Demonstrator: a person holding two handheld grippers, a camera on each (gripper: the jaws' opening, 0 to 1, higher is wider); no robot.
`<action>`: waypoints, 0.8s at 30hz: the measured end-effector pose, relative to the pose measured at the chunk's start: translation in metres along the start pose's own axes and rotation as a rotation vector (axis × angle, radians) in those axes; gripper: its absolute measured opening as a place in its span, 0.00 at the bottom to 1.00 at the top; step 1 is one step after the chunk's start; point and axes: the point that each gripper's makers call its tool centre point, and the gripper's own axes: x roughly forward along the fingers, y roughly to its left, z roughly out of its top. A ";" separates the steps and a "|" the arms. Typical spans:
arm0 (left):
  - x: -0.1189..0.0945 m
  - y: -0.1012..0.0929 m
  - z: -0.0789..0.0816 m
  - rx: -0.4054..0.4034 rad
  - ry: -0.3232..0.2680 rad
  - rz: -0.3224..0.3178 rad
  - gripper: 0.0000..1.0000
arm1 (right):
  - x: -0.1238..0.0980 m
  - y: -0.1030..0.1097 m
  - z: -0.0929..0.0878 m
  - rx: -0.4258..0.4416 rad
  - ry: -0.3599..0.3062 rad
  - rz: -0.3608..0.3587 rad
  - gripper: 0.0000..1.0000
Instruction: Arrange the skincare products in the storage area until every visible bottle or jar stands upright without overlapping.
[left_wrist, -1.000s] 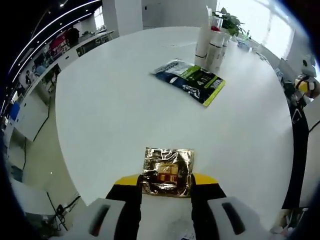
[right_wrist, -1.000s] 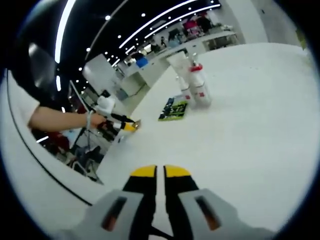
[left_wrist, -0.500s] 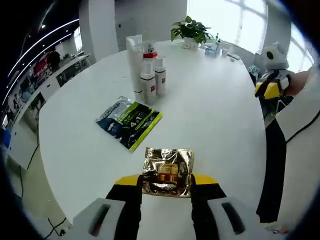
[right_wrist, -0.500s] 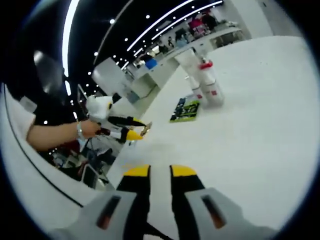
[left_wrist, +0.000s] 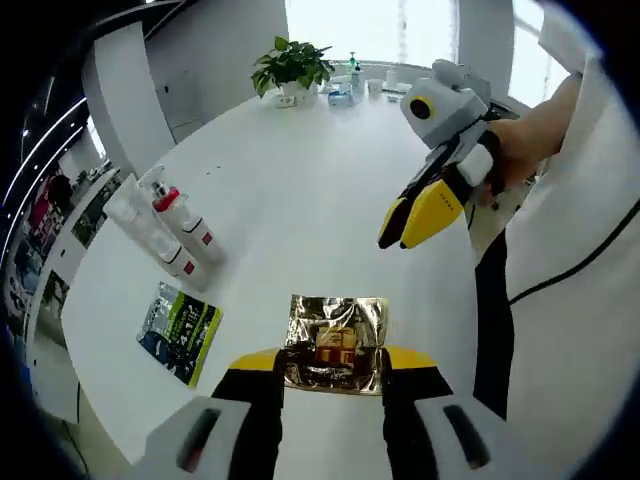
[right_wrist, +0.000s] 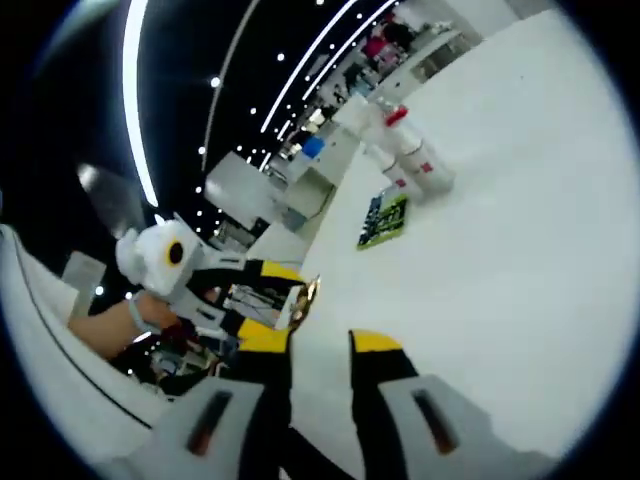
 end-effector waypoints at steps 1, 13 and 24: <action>0.002 -0.007 0.005 0.026 0.006 -0.015 0.39 | -0.001 0.000 0.001 0.018 -0.004 0.010 0.20; 0.012 -0.051 0.038 0.220 0.014 -0.056 0.39 | -0.002 0.015 -0.010 0.052 0.078 0.112 0.14; 0.000 -0.053 0.047 0.201 -0.035 -0.018 0.39 | 0.008 0.026 -0.014 0.082 0.193 0.146 0.00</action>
